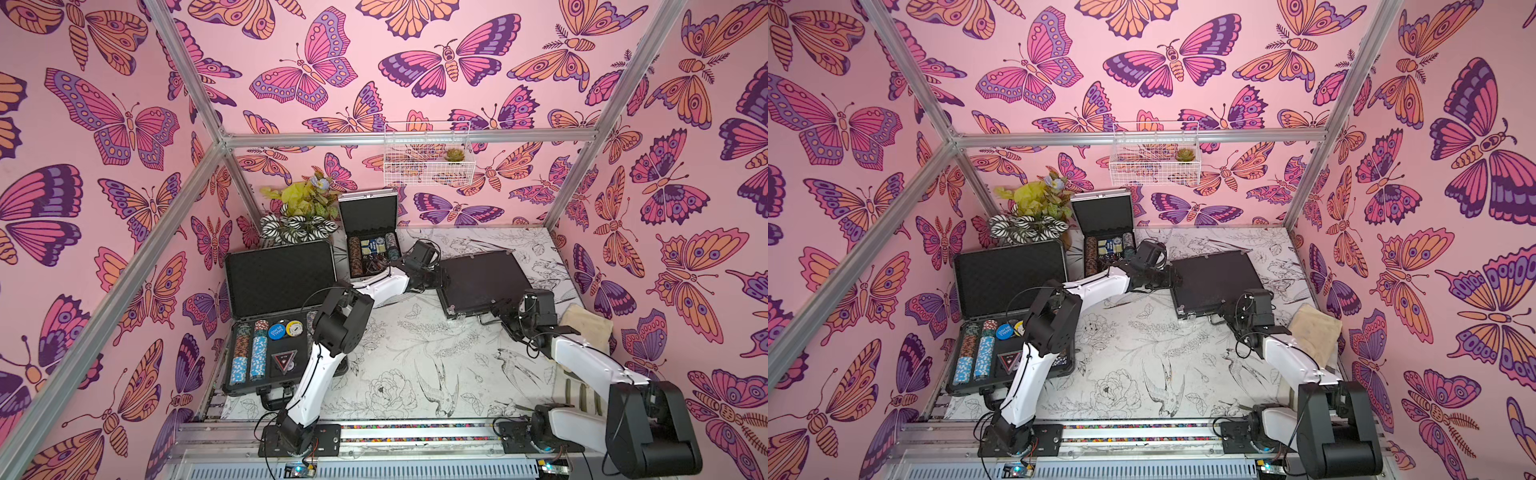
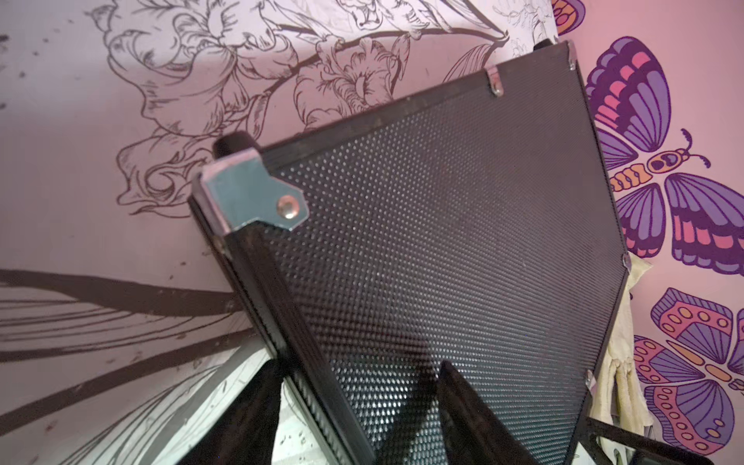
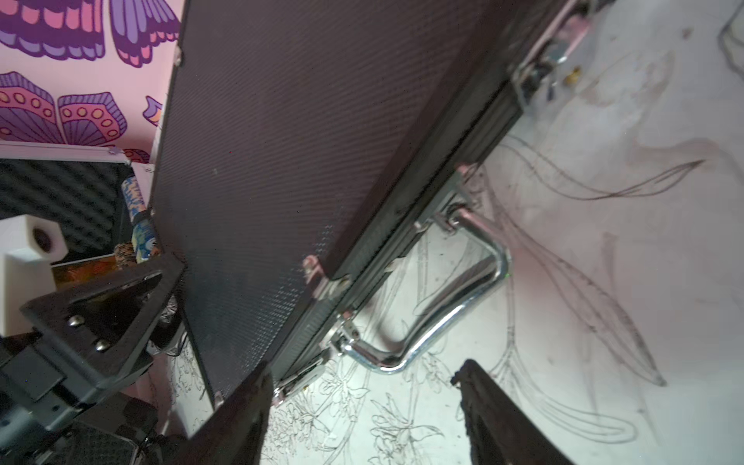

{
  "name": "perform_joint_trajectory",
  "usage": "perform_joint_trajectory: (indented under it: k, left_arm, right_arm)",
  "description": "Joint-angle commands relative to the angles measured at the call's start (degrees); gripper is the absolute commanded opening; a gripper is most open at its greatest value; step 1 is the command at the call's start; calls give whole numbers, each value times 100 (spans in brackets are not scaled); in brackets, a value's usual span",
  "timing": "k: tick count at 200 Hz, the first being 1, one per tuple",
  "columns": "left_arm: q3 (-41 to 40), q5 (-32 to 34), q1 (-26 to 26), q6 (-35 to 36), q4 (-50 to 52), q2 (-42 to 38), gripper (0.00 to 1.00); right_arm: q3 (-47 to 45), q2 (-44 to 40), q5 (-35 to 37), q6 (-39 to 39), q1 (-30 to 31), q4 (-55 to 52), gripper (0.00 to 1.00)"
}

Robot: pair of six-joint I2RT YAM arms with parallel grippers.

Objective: Close the poker set cases
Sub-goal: Adjust the poker set case at the center of the board, then move the poker set case to the center of the board.

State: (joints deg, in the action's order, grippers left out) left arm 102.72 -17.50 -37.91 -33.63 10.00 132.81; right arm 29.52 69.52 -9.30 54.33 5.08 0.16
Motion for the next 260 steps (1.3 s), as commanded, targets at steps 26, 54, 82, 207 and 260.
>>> perform_joint_trajectory:
  k: [26, 54, 82, 207, 260]
  left_arm:
    - [-560, -11, 46, 268, 144, -315, 61]
    - [-1258, 352, 41, 415, 147, -1083, 61]
    - [-1834, 836, 55, 427, 213, -1798, 61]
    - [-3270, 1264, 143, 384, 245, -3380, 61]
    - [-3395, 1292, 157, 322, 247, -3514, 61]
  right_arm:
    - [120, 447, 600, 738, 248, 860, 75]
    - [188, 902, 696, 1031, 358, 1331, 74]
    - [318, 1276, 1051, 1324, 670, 1710, 74]
    - [742, 2968, 2342, 2131, 796, 2737, 69]
    - [1472, 3610, 2118, 1995, 685, 2723, 67]
